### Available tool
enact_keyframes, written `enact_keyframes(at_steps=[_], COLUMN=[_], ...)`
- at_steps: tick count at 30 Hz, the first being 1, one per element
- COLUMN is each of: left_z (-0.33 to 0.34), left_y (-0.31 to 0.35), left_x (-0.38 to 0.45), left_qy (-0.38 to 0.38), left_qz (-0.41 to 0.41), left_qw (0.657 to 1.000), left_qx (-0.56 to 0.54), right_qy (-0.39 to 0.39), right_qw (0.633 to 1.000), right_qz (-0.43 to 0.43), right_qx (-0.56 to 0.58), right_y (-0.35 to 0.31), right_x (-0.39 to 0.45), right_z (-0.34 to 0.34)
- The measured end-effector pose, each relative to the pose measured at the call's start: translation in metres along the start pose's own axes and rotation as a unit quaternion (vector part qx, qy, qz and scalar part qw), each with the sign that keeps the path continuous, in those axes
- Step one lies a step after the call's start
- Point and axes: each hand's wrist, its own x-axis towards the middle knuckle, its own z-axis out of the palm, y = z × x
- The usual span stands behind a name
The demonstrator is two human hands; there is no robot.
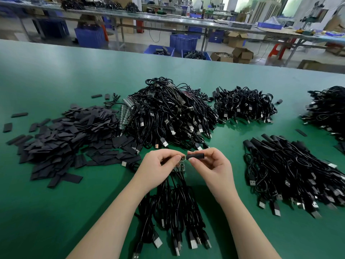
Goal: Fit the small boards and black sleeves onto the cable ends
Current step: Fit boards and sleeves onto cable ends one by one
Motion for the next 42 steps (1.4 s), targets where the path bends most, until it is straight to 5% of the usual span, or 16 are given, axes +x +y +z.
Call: enact_keyframes(at_steps=[29,42], left_z=[-0.001,0.006], left_y=[-0.002,0.001], left_x=[-0.003,-0.003], left_qy=[-0.012,0.108], left_qz=[0.039,0.132], left_qw=[0.999,0.974], left_qx=[0.025,0.149], right_qy=[0.022,0.063], right_qw=[0.996,0.979], right_qz=[0.067,0.128], right_qx=[0.044,0.147], right_y=[0.010,0.011], right_x=[0.001,-0.001], right_z=[0.006,0.018])
